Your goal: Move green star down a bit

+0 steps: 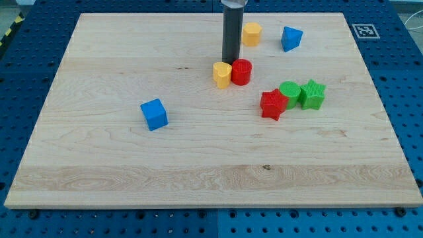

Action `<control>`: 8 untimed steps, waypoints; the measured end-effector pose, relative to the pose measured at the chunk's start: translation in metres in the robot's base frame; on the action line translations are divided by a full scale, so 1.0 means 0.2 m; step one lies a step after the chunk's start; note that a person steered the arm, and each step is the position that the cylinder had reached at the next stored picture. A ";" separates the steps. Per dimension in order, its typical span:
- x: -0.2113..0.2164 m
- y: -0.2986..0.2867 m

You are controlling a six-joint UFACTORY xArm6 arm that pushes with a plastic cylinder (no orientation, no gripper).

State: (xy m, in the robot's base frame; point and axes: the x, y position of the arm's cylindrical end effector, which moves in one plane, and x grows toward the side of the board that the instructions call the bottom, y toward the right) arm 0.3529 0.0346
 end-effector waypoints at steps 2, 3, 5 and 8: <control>0.18 0.16; 0.32 0.21; 0.28 0.13; -0.09 0.41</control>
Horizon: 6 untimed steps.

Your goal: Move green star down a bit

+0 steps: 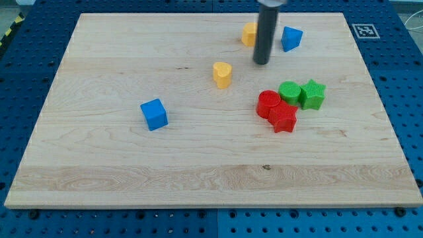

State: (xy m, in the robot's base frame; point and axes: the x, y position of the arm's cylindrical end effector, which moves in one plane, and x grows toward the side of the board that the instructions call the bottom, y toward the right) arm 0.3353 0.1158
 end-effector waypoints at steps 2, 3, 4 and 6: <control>0.15 0.35; 0.37 0.35; 0.38 0.35; 0.45 0.35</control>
State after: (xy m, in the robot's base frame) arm 0.4254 0.1864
